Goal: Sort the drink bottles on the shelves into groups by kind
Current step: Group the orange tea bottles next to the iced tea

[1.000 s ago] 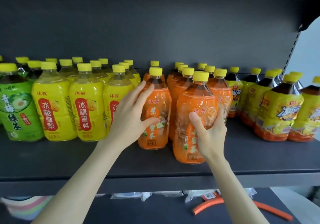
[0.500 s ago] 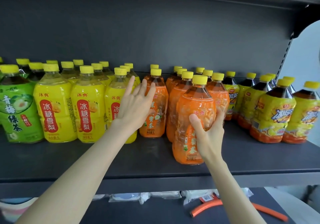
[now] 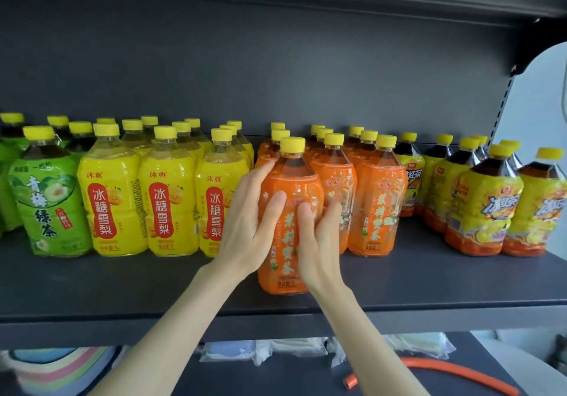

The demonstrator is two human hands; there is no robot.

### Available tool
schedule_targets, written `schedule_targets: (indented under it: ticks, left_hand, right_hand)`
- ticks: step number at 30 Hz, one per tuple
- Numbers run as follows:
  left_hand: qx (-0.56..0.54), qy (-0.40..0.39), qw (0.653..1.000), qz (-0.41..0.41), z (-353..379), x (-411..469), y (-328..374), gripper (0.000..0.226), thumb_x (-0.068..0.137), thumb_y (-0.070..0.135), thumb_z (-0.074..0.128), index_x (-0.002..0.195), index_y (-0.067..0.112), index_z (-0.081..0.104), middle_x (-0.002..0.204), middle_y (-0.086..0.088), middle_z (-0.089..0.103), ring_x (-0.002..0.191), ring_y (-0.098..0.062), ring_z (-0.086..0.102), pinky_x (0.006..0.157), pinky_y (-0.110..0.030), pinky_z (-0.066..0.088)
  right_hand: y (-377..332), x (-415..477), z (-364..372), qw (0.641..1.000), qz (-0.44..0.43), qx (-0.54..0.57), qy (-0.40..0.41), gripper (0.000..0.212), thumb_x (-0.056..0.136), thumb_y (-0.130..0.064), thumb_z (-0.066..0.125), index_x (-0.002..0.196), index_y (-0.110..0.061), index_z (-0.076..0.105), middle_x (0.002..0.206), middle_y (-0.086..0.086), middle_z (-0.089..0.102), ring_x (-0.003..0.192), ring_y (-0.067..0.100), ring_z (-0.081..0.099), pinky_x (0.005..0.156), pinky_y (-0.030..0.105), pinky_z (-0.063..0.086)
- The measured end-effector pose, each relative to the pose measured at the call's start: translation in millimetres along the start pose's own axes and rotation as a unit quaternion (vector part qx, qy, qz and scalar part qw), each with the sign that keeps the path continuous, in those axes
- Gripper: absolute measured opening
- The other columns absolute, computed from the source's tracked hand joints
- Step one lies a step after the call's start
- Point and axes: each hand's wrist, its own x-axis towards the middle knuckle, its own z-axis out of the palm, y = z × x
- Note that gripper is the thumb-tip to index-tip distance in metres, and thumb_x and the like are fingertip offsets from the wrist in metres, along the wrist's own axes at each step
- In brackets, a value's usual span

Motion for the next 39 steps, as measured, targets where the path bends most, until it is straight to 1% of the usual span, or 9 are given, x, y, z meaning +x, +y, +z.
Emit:
schedule_targets:
  ticks: [3,6,9,14,17,21,28,33,39]
  left_hand:
    - [0.059,0.0,0.998,0.028,1.1,-3.2,-12.8,0.056,0.088,0.065,0.032,0.139,0.049,0.014,0.138,0.023,0.027,0.129,0.005,0.029,0.1,-0.024,0.039]
    - [0.116,-0.014,0.992,0.039,-0.8,-2.4,-20.9,0.075,0.082,0.073,0.037,0.143,0.045,0.004,0.148,0.01,0.022,0.13,0.001,0.023,0.101,-0.03,0.035]
    - [0.163,-0.007,0.986,0.039,-3.6,0.0,-26.9,0.087,0.077,0.076,0.041,0.145,0.033,0.008,0.15,-0.005,0.026,0.13,-0.007,0.024,0.103,-0.036,0.033]
    - [0.226,-0.012,0.973,0.036,-3.2,4.6,-30.5,0.082,0.081,0.074,0.035,0.145,0.028,0.011,0.148,-0.01,0.034,0.134,-0.023,0.034,0.105,-0.039,0.028]
    - [0.296,-0.019,0.954,0.048,-3.7,10.4,-33.9,0.079,0.084,0.072,0.031,0.146,0.025,0.014,0.148,-0.012,0.035,0.136,-0.029,0.034,0.112,-0.043,0.013]
    - [0.325,-0.015,0.942,0.083,-4.6,10.7,-33.7,0.085,0.082,0.066,0.043,0.146,0.015,0.02,0.148,-0.012,0.03,0.135,-0.023,0.024,0.11,-0.047,0.011]
    - [0.368,-0.008,0.924,0.102,-6.7,15.4,-30.2,0.081,0.075,0.056,0.058,0.141,0.015,0.033,0.14,-0.017,0.045,0.128,-0.026,0.024,0.102,-0.055,0.014]
    - [0.441,-0.016,0.89,0.111,0.5,25.6,-33.7,0.083,0.075,0.057,0.063,0.138,0.008,0.04,0.137,-0.02,0.049,0.126,-0.039,0.045,0.101,-0.058,0.016]
    - [0.511,-0.042,0.851,0.111,5.4,33.3,-37.3,0.105,0.054,0.055,0.081,0.137,0.003,0.042,0.134,-0.023,0.051,0.12,-0.042,0.052,0.1,-0.06,0.019]
  right_hand:
    - [1.6,-0.8,3.6,0.996,-0.013,-0.087,0.018,0.062,0.082,-0.067,0.025,0.126,-0.025,0.038,0.126,-0.009,0.034,0.112,0.002,0.033,0.095,0.014,0.027]
    - [6.1,1.0,-10.1,0.985,-0.027,-0.168,0.01,0.062,0.088,-0.062,0.017,0.132,-0.028,0.043,0.137,-0.006,0.028,0.123,0.003,0.022,0.106,0.028,0.016]
    - [8.6,16.5,-30.7,0.981,-0.054,-0.183,0.042,0.059,0.09,-0.061,0.018,0.136,-0.034,0.045,0.147,-0.009,0.026,0.133,0.004,0.016,0.113,0.038,0.015]
    - [11.0,54.3,-49.8,0.955,-0.107,-0.274,0.038,0.062,0.092,-0.055,0.037,0.148,-0.033,0.026,0.16,-0.008,0.017,0.147,0.013,0.003,0.115,0.043,0.002]
    - [19.6,69.8,-55.9,0.918,-0.125,-0.375,0.016,0.067,0.09,-0.06,0.036,0.15,-0.033,0.023,0.16,-0.006,0.018,0.149,0.02,-0.002,0.115,0.046,-0.006]
    - [32.7,73.7,-59.1,0.883,-0.167,-0.438,0.024,0.065,0.091,-0.054,0.042,0.15,-0.031,0.026,0.158,-0.001,0.026,0.149,0.026,0.005,0.115,0.049,-0.005]
    - [39.6,74.4,-57.5,0.882,-0.193,-0.428,0.048,0.063,0.092,-0.052,0.047,0.149,-0.029,0.031,0.156,0.001,0.031,0.148,0.026,0.01,0.115,0.05,-0.003]
    - [40.0,74.7,-57.9,0.88,-0.19,-0.433,0.044,0.064,0.091,-0.053,0.045,0.149,-0.03,0.029,0.157,0.0,0.028,0.148,0.025,0.007,0.114,0.047,-0.008]
    - [42.4,75.5,-57.3,0.879,-0.19,-0.435,0.046,0.065,0.091,-0.055,0.044,0.149,-0.031,0.027,0.158,-0.001,0.027,0.149,0.025,0.006,0.115,0.049,-0.005]
